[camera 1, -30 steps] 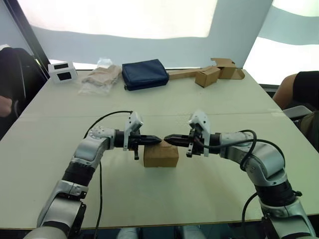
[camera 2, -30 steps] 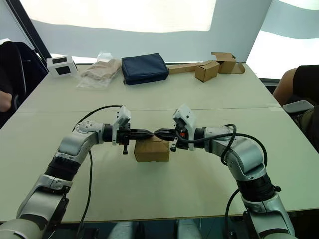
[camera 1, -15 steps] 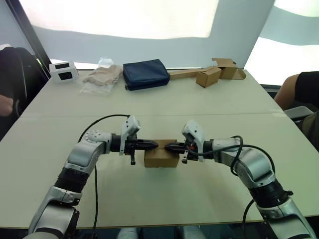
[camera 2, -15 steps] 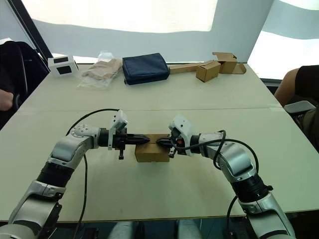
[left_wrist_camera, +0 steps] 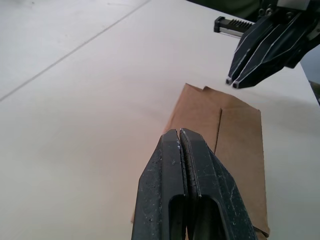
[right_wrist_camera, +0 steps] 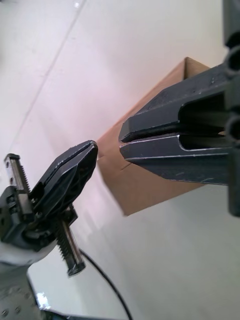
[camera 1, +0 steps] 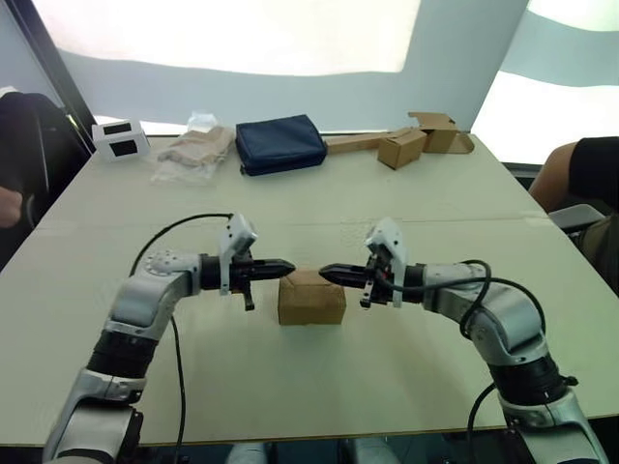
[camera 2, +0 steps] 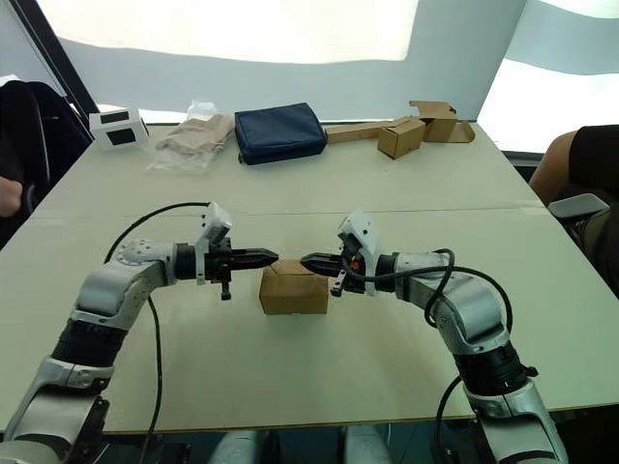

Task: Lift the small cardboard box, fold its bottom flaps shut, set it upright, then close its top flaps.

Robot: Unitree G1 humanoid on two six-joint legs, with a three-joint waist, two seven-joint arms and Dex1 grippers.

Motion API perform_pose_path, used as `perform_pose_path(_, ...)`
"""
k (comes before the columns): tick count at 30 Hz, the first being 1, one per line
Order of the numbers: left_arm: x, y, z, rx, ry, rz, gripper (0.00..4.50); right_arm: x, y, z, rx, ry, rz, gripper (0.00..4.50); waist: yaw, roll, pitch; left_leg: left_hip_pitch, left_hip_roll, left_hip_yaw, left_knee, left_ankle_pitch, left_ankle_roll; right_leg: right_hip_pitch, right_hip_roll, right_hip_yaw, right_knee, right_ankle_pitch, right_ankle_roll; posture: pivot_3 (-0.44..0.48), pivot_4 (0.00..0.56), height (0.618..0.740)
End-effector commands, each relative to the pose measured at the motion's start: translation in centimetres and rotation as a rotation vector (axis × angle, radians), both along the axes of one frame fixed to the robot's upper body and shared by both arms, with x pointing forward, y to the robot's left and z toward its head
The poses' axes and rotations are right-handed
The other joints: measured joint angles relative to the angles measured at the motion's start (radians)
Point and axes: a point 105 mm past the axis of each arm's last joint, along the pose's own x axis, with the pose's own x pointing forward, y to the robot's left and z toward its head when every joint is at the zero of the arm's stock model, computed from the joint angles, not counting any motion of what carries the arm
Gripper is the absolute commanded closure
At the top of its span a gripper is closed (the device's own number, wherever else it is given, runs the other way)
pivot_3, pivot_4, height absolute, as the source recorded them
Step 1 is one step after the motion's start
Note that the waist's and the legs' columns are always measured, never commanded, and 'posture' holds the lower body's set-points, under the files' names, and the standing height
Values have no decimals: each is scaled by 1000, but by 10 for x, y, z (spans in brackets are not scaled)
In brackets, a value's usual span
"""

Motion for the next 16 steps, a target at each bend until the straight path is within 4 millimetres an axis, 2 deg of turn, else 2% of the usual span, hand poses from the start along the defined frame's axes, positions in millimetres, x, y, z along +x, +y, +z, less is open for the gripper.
perform_pose_path(1, -18, 20, 32, -58, -26, 17, 4481, -11, -19, 22, -27, -64, -7, 4500, 0, 0, 0, 0, 1, 0, 0, 0, 0, 0, -1, 0, 0, 0, 0, 0, 150, 740)
perform_pose_path(4, -30, 36, 34, -46, 2, 42, 4481, -20, -34, 23, -65, -51, -13, 4500, 1, 0, 0, 0, 1, 0, -1, 0, 0, 0, -1, 0, -1, 0, -1, 0, 150, 740)
perform_pose_path(8, -45, 63, 24, 44, 19, 107, 4481, -39, -58, 14, -156, 0, -13, 4500, 2, 0, 0, 0, 1, 0, -1, 0, 0, 0, -2, 0, -2, -2, -3, 0, 150, 740)
perform_pose_path(11, -58, 74, 18, 90, 34, 135, 4481, -50, -71, 12, -194, 33, -19, 4500, 2, 0, 0, 0, 1, 1, -1, 0, 0, 1, -2, 0, -3, -2, -4, 0, 150, 740)
perform_pose_path(16, -81, 88, 11, 146, 81, 155, 4481, -64, -87, 21, -236, 50, -23, 4500, 0, 0, 0, 1, 1, 3, -1, 0, 0, 1, -5, 0, -4, -2, -4, 0, 150, 740)
